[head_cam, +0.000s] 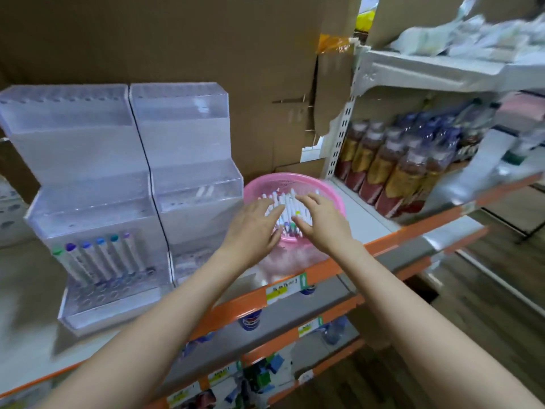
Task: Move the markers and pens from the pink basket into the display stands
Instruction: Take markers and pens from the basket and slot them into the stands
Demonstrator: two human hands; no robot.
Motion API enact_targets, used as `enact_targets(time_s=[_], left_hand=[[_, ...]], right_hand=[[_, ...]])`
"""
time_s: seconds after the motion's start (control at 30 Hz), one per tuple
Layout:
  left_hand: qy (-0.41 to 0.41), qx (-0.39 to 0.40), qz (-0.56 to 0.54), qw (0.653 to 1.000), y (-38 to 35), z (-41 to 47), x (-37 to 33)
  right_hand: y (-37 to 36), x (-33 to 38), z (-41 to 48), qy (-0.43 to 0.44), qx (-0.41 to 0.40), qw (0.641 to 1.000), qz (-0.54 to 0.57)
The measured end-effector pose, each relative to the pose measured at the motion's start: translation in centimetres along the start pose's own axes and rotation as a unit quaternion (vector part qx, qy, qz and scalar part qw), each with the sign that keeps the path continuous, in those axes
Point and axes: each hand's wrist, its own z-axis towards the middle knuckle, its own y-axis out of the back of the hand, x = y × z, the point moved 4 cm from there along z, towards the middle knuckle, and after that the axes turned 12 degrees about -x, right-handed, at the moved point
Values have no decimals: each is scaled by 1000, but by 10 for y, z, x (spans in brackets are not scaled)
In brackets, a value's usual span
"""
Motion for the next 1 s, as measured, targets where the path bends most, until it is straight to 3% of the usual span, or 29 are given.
enact_targets(time_s=[0.37, 0.6, 0.77, 1.0], left_hand=[[119, 134, 51, 983, -73, 54, 1], [155, 109, 78, 979, -83, 62, 10], [217, 76, 61, 971, -83, 58, 16], [225, 56, -6, 973, -82, 57, 18]], right_hand=[[-28, -44, 49, 7, 98, 995, -14], [-48, -43, 69, 34, 134, 988, -68], [-50, -42, 72, 23, 113, 993, -36], [-54, -40, 76, 16, 110, 994, -9]])
